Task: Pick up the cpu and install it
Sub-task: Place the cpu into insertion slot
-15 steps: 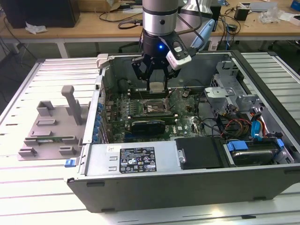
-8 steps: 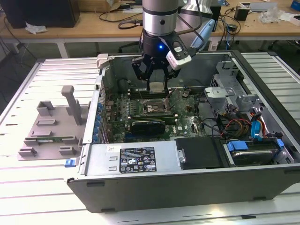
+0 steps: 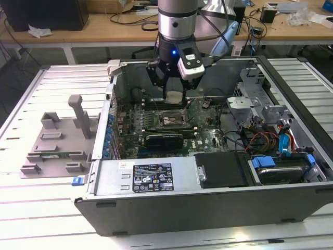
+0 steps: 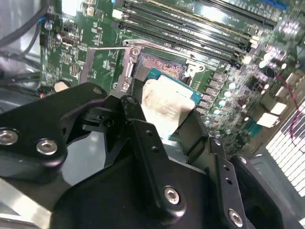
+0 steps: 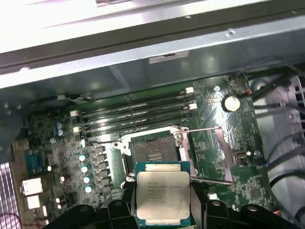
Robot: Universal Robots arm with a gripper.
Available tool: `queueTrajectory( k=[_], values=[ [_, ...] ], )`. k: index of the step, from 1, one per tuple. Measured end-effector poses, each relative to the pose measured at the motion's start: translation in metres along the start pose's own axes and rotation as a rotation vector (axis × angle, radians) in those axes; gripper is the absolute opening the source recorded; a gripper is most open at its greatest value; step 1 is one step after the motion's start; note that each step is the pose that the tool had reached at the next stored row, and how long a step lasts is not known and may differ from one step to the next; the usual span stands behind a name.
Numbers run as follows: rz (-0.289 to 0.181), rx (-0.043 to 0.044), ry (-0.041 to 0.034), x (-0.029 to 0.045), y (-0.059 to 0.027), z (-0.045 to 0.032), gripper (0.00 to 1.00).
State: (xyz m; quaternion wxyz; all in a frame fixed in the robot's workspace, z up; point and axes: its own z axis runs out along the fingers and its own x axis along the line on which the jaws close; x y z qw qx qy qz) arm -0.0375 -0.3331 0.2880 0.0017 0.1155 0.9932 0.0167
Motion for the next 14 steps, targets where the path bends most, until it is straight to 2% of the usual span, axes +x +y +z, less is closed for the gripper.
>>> queueTrajectory(
  k=[4, 11, 14],
  values=[
    [0.104, -0.0001, -0.0035, 0.0, 0.0, 0.0002, 0.54],
    [0.25, -0.0002, -0.0085, 0.0, 0.0, 0.0005, 0.54],
    [0.329, -0.0002, -0.0111, 0.0, 0.0, 0.0006, 0.54]
  ],
)
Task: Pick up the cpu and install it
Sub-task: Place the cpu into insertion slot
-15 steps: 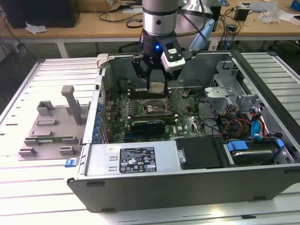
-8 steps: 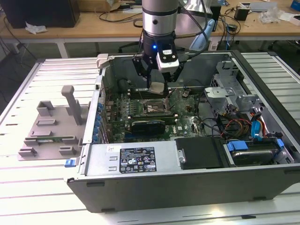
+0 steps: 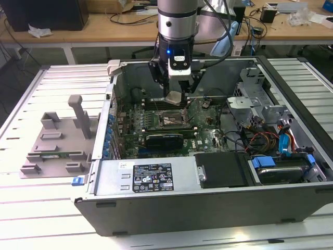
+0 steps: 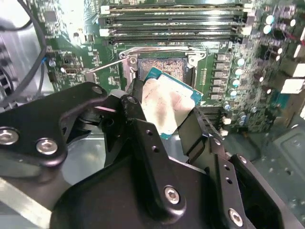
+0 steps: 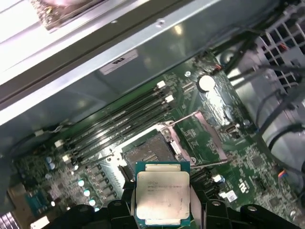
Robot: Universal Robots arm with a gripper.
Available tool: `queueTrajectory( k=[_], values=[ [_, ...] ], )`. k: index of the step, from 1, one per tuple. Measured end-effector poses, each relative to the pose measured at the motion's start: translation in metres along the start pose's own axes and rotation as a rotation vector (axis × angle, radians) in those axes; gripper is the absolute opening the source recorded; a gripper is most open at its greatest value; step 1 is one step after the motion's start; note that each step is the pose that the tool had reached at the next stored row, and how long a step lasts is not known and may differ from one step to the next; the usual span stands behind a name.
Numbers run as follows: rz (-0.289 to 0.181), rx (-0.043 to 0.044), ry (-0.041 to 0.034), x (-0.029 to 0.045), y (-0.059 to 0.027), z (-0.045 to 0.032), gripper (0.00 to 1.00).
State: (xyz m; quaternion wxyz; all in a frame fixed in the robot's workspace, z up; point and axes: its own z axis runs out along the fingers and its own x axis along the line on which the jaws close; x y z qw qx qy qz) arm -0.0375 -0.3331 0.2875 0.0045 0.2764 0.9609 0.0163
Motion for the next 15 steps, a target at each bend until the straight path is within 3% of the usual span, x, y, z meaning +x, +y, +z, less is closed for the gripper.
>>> queueTrajectory(
  k=[7, 10, 12, 15],
  values=[
    [0.137, -0.0001, -0.0046, 0.0, 0.0, 0.0003, 0.54],
    [0.21, -0.0001, -0.0071, 0.0, 0.0, 0.0004, 0.54],
    [0.285, -0.0001, -0.0097, 0.0, 0.0, 0.0006, 0.54],
    [0.347, -0.0002, -0.0117, 0.0, 0.0, 0.0007, 0.54]
  ],
)
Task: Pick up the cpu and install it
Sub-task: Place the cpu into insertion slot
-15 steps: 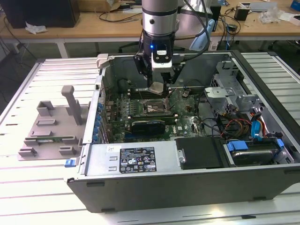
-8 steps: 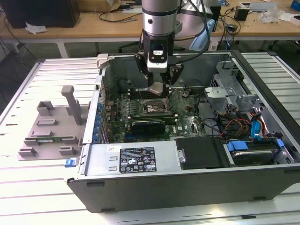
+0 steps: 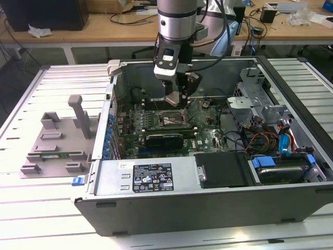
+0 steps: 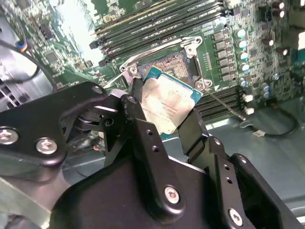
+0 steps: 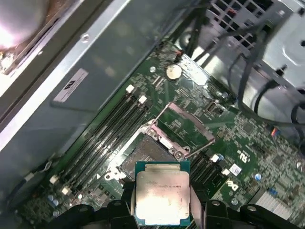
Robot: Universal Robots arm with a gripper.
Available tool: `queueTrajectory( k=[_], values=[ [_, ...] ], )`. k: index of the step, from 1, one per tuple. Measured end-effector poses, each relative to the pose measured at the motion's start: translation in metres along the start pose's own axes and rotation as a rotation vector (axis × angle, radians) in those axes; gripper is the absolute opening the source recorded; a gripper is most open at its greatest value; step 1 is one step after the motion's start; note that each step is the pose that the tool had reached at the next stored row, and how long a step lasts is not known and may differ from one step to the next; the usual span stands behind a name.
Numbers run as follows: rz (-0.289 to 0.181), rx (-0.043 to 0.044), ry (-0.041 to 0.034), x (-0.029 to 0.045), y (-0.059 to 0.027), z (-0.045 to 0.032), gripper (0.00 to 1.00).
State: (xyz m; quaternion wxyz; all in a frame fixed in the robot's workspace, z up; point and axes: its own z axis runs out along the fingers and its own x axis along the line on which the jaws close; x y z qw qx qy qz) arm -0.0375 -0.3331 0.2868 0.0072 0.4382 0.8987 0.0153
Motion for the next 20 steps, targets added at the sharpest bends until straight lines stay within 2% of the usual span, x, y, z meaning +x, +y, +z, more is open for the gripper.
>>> queueTrajectory(
  k=[5, 7, 9, 13, 17, 19, 20],
  values=[
    [0.097, 0.0, -0.0033, 0.0, 0.0, 0.0002, 0.54],
    [0.178, 0.0, -0.006, 0.0, 0.0, 0.0004, 0.54],
    [0.212, -0.0001, -0.0072, 0.0, 0.0, 0.0004, 0.54],
    [0.34, -0.0001, -0.0115, 0.0, 0.0, 0.0007, 0.54],
    [0.417, -0.0001, -0.0141, 0.0, 0.0, 0.0009, 0.54],
    [0.495, -0.0002, -0.0168, 0.0, 0.0, 0.0012, 0.54],
    [0.513, -0.0001, -0.0174, 0.0, -0.0001, 0.0012, 0.54]
  ],
)
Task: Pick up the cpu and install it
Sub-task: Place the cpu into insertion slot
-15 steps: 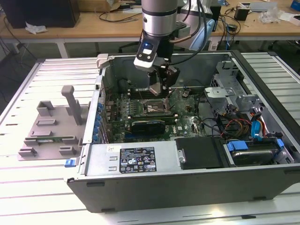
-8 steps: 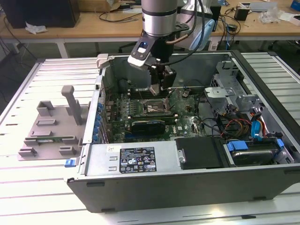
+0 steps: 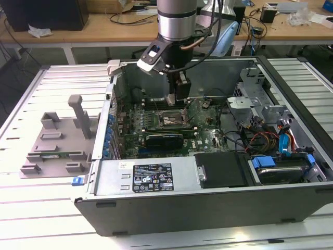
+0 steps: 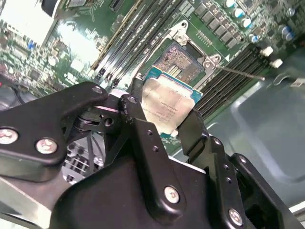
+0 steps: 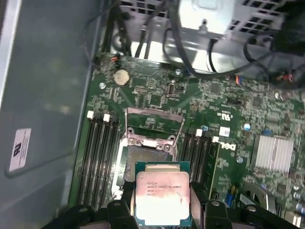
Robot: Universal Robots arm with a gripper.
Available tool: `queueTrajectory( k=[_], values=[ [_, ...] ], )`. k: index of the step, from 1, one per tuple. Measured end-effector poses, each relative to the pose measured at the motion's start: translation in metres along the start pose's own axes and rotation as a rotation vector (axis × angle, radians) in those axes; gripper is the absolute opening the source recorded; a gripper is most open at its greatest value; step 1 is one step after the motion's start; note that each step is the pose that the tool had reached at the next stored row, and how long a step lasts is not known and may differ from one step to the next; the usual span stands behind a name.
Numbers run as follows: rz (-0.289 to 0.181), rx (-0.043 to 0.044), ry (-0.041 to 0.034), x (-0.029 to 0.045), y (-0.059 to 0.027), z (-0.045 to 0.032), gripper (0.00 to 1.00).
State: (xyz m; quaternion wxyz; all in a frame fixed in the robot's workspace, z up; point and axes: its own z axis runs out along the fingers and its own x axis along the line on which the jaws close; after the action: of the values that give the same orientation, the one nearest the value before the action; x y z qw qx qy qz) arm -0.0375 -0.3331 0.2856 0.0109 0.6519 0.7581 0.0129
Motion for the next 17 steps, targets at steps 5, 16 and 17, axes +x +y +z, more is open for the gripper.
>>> queueTrajectory(
  k=[5, 16, 17],
  values=[
    [0.103, 0.0, -0.0035, 0.0, 0.0, 0.0004, 0.54],
    [0.07, -0.0036, -0.0033, 0.0007, -0.0006, 0.0153, 0.54],
    [0.057, -0.0036, -0.0029, 0.0007, -0.0007, 0.0175, 0.54]
  ],
)
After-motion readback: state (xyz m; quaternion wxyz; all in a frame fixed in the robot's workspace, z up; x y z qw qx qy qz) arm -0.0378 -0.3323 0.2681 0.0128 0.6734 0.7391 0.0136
